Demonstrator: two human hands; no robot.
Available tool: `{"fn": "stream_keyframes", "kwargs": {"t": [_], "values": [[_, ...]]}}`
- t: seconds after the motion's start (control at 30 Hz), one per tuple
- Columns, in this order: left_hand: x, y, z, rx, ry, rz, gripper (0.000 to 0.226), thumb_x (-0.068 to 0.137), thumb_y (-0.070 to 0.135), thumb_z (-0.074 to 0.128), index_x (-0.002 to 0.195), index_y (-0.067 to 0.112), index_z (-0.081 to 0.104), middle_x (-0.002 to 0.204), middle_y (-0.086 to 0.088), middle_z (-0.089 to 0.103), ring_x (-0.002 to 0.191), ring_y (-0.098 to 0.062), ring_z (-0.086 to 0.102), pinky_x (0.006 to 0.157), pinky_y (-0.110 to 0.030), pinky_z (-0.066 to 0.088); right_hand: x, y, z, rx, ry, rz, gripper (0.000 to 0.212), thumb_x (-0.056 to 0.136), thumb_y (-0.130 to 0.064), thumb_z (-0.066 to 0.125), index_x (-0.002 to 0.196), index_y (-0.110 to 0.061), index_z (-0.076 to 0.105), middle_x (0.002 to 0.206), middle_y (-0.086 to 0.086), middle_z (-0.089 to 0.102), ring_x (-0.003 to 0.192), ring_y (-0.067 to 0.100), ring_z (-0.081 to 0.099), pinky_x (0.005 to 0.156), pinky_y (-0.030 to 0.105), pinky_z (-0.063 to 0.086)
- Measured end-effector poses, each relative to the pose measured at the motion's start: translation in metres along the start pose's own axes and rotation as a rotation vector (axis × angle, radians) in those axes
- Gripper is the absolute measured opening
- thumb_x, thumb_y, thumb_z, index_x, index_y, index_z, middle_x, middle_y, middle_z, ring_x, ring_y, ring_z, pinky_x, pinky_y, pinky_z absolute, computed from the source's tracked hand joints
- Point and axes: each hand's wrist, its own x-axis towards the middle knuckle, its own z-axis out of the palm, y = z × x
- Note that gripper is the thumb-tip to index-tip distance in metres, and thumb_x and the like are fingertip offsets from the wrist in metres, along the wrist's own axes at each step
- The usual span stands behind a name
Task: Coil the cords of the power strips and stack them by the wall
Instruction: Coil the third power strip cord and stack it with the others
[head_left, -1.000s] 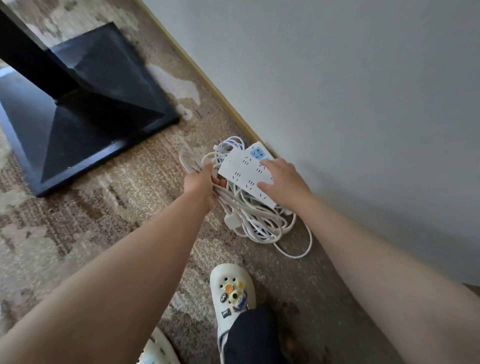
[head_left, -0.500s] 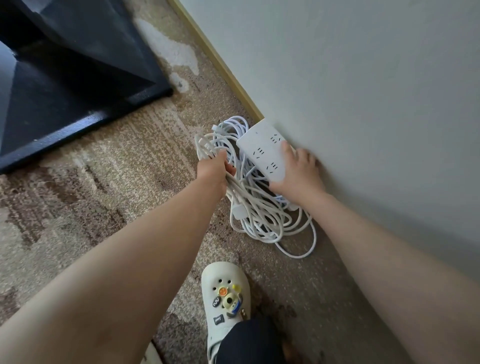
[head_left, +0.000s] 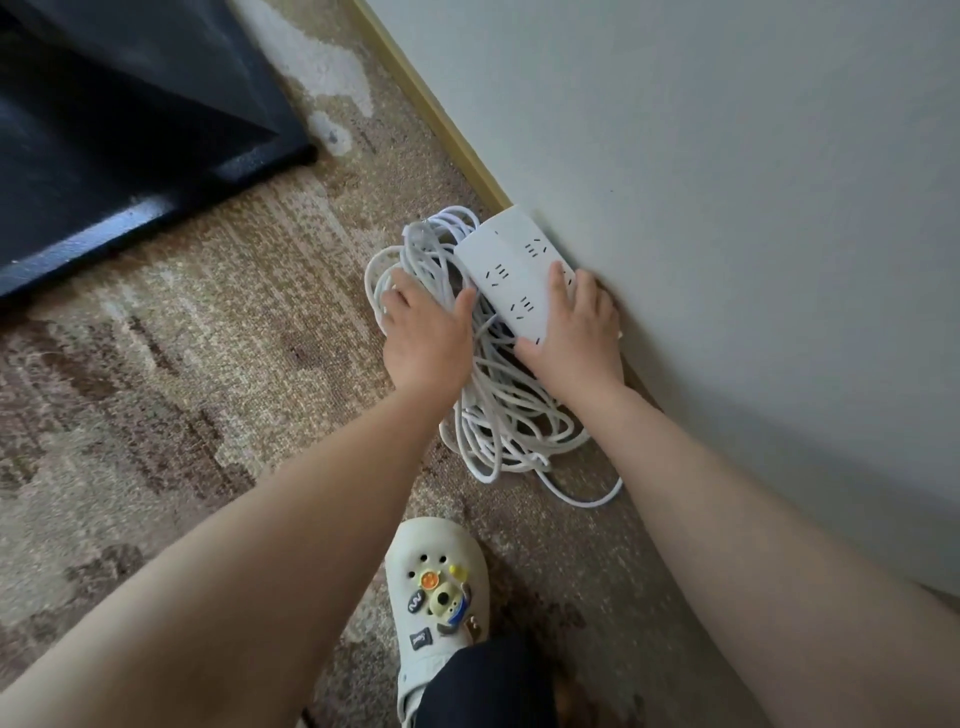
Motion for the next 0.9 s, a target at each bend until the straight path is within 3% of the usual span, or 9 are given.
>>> {"fn": "stream_keyframes", "kwargs": {"t": [0.03,0.1,0.17,0.3,0.4,0.5,0.67,0.8,0.9], "values": [[-0.009,-0.004,-0.001,0.108,-0.018,0.024,0.09,0.091,0.07,0.029,0.154,0.012,-0.003,0.152,-0.018,0.032,0.124,-0.037,0.051,0.082,-0.047,0.052,-0.001,0.0,0.001,-0.003,0.0,-0.003,0.095,0.085,-0.05,0.062,0.155,-0.011,0.012,0.152,0.019,0.023,0.133,0.039,0.03,0.114,0.049,0.025],[-0.024,-0.008,-0.003,0.222,-0.088,0.034,0.086,0.093,0.068,0.022,0.153,0.014,-0.006,0.109,-0.014,0.064,0.08,-0.029,0.067,0.061,-0.038,0.054,-0.004,0.001,0.002,0.0,-0.011,-0.017,0.093,0.089,-0.051,0.059,0.156,-0.012,0.009,0.158,0.021,0.014,0.141,0.04,0.022,0.118,0.049,0.019],[-0.032,-0.01,-0.002,0.217,-0.141,-0.01,0.077,0.097,0.06,0.024,0.153,0.013,0.0,0.083,-0.004,0.059,0.065,-0.024,0.063,0.056,-0.039,0.056,-0.009,0.003,0.003,0.007,-0.019,-0.044,0.09,0.093,-0.052,0.054,0.157,-0.012,0.005,0.162,0.023,0.004,0.148,0.039,0.01,0.12,0.049,0.011],[-0.024,-0.004,-0.002,-0.018,-0.159,-0.081,0.049,0.103,0.038,0.031,0.141,0.006,0.028,0.093,-0.008,0.06,0.07,-0.022,0.061,0.052,-0.036,0.053,-0.013,0.005,0.007,-0.013,-0.008,-0.079,0.086,0.097,-0.052,0.047,0.157,-0.01,0.003,0.164,0.02,-0.003,0.151,0.034,-0.003,0.123,0.048,0.002],[0.004,0.016,0.0,-0.233,-0.105,-0.089,0.042,0.103,0.02,0.034,0.141,0.004,0.027,0.092,-0.009,0.06,0.067,-0.017,0.057,0.049,-0.031,0.045,-0.017,0.005,0.012,-0.05,0.038,-0.076,0.083,0.099,-0.051,0.043,0.157,-0.006,0.004,0.165,0.019,0.0,0.152,0.034,-0.001,0.123,0.048,0.003],[0.023,0.025,0.004,-0.365,-0.003,-0.144,0.037,0.103,0.026,0.032,0.135,0.006,0.035,0.083,-0.003,0.058,0.062,-0.011,0.052,0.046,-0.027,0.033,-0.019,0.004,0.019,-0.078,0.071,-0.05,0.082,0.1,-0.053,0.038,0.157,-0.004,0.005,0.165,0.019,0.003,0.152,0.035,0.003,0.123,0.049,0.007],[0.021,-0.009,0.017,-0.19,0.059,-0.131,0.051,0.102,0.046,0.025,0.145,0.018,0.024,0.087,0.009,0.055,0.07,-0.016,0.059,0.061,-0.037,0.05,-0.012,0.003,0.025,-0.112,0.107,-0.045,0.076,0.1,-0.053,0.034,0.158,-0.014,0.006,0.165,0.016,0.005,0.151,0.035,0.008,0.118,0.053,0.018],[0.016,-0.027,0.016,-0.09,-0.017,-0.132,0.048,0.102,0.047,0.023,0.137,0.014,0.026,0.096,-0.007,0.063,0.073,-0.028,0.066,0.066,-0.046,0.057,-0.013,0.004,0.027,-0.148,0.091,-0.05,0.074,0.099,-0.055,0.032,0.158,-0.021,0.004,0.166,0.014,0.003,0.147,0.038,0.016,0.112,0.056,0.024],[0.008,-0.027,0.016,0.032,-0.035,-0.11,0.052,0.103,0.043,0.025,0.144,0.011,0.021,0.115,-0.017,0.061,0.086,-0.035,0.065,0.06,-0.04,0.046,-0.015,0.006,0.029,-0.174,0.086,-0.076,0.073,0.099,-0.056,0.031,0.158,-0.022,0.004,0.166,0.013,0.003,0.144,0.04,0.02,0.11,0.057,0.026]]}}
